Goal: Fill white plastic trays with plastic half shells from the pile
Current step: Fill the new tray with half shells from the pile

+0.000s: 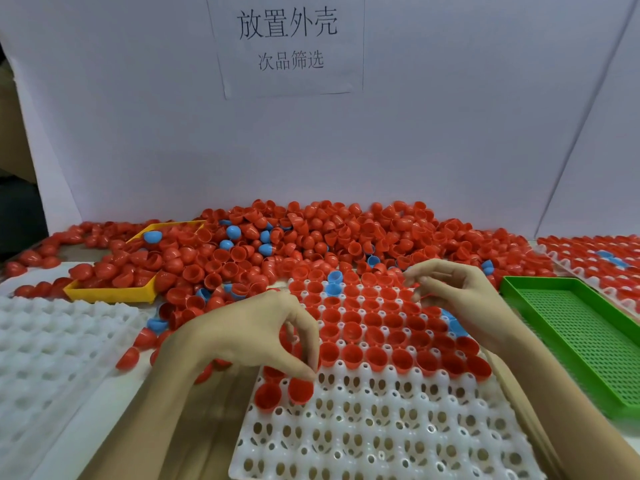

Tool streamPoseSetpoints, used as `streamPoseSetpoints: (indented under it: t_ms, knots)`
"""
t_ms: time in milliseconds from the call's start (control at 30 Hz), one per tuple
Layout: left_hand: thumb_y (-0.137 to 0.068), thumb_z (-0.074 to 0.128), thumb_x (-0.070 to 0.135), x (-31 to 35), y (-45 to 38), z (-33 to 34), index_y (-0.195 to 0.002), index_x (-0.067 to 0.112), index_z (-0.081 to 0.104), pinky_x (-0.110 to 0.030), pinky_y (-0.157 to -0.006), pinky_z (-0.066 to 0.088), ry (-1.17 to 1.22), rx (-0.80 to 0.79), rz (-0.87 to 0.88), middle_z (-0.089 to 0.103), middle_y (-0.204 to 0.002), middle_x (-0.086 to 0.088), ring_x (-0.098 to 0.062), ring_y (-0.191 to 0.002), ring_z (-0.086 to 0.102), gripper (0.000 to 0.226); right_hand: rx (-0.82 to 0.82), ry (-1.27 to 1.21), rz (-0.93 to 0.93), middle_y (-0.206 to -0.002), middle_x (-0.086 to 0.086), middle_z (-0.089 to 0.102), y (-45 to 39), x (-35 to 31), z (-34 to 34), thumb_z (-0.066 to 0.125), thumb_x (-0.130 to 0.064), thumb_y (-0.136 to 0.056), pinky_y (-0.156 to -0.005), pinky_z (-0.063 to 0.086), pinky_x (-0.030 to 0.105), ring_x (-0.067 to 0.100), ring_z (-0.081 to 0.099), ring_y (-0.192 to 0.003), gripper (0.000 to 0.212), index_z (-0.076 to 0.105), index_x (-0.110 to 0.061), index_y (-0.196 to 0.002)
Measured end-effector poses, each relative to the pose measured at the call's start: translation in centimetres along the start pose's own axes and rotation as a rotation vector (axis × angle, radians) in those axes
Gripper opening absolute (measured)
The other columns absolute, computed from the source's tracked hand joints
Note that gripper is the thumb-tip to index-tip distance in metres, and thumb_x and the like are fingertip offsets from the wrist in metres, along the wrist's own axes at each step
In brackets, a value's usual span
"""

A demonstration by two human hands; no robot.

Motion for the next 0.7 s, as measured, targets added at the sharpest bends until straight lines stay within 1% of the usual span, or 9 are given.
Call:
streamPoseSetpoints:
  t_ms: [100,200,267,367,433,500,600,667,700]
  knots:
    - [-0.082,0.085,0.031,-0.4,0.1,0.5,-0.087,0.031,0.079,-0.005,-0.075,0.045,-0.014,-0.067,-0.036,0.072,-0.091,0.021,0.006,-0.089,0.064,0.007,0.010,0.018,0.003,-0.108,0.008,0.078,0.0,0.0,0.1,0.061,-0.008,-0.103,-0.082,0.062,0.028,0.022,0.074,-0.087,0.023,0.081,-0.019,-0.104]
    - [-0.083,0.085,0.027,-0.7,-0.1,1.1,-0.089,0.028,0.079,-0.008,-0.067,0.047,-0.004,-0.116,-0.051,0.073,-0.088,0.018,0.005,-0.077,0.064,0.008,0.018,0.016,0.013,-0.107,0.009,0.078,0.1,-0.1,0.2,0.060,-0.006,-0.103,-0.081,0.062,0.027,0.021,0.074,-0.085,0.025,0.082,-0.019,-0.102]
    - [-0.083,0.086,0.028,-0.8,-0.2,1.2,-0.091,0.029,0.078,-0.011,-0.067,0.049,0.034,-0.130,-0.046,0.074,-0.091,0.015,0.003,-0.076,0.066,0.011,0.024,0.013,0.018,-0.107,0.009,0.078,0.1,-0.1,0.2,0.060,-0.005,-0.103,-0.081,0.063,0.028,0.021,0.074,-0.084,0.026,0.082,-0.019,-0.101]
    - [-0.081,0.086,0.038,-1.0,-0.3,0.8,-0.092,0.032,0.078,-0.017,-0.070,0.053,0.113,-0.099,-0.026,0.074,-0.096,0.012,-0.001,-0.078,0.066,0.015,0.049,-0.002,0.023,-0.105,0.011,0.078,0.2,-0.2,-0.2,0.058,-0.002,-0.103,-0.078,0.063,0.027,0.021,0.073,-0.081,0.029,0.082,-0.017,-0.100]
    - [-0.086,0.081,0.042,-1.9,-0.7,-0.2,-0.092,0.033,0.078,-0.022,-0.075,0.056,0.139,0.042,-0.037,0.075,-0.094,0.012,-0.005,-0.081,0.068,0.011,0.080,-0.017,0.024,-0.103,0.013,0.078,0.3,-0.2,-0.7,0.056,0.001,-0.103,-0.075,0.062,0.026,0.021,0.072,-0.080,0.030,0.082,-0.014,-0.100]
    - [-0.092,0.073,0.043,-3.6,-1.0,-1.6,-0.090,0.035,0.077,-0.025,-0.080,0.058,0.101,0.289,-0.086,0.075,-0.092,0.014,-0.006,-0.087,0.069,0.009,0.114,-0.011,0.023,-0.104,0.013,0.078,0.4,-0.3,-1.4,0.055,0.002,-0.104,-0.075,0.062,0.026,0.021,0.072,-0.081,0.030,0.081,-0.013,-0.101]
    - [-0.097,0.068,0.033,-5.9,-1.0,-3.0,-0.094,0.032,0.074,-0.019,-0.077,0.054,0.039,0.685,-0.157,0.072,-0.091,0.015,-0.002,-0.087,0.067,0.007,0.166,0.103,-0.003,-0.107,0.004,0.079,0.2,-0.4,-2.1,0.057,-0.001,-0.104,-0.078,0.063,0.027,0.019,0.075,-0.091,0.026,0.079,-0.014,-0.106]
    - [-0.100,0.064,0.029,-7.1,-1.2,-2.8,-0.105,0.024,0.071,-0.020,-0.079,0.054,0.026,0.842,-0.204,0.066,-0.102,0.012,-0.003,-0.090,0.064,0.010,0.242,0.234,-0.030,-0.110,-0.004,0.078,-0.2,-0.3,-2.8,0.059,0.000,-0.103,-0.082,0.063,0.027,0.013,0.075,-0.097,0.026,0.078,-0.016,-0.109]
    - [-0.101,0.063,0.029,-7.7,-1.4,-2.5,-0.111,0.021,0.068,-0.019,-0.079,0.054,0.041,0.866,-0.238,0.064,-0.108,0.008,-0.003,-0.091,0.062,0.014,0.286,0.302,-0.039,-0.112,-0.006,0.077,-0.5,-0.2,-3.2,0.058,0.002,-0.103,-0.086,0.062,0.029,0.011,0.074,-0.100,0.028,0.077,-0.017,-0.110]
Point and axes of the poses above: each hand's wrist, its own y-axis away from the middle knuckle, its own z-axis out of the palm, x = y × z, the point moved 7 cm from there along -y, towards the middle knuckle
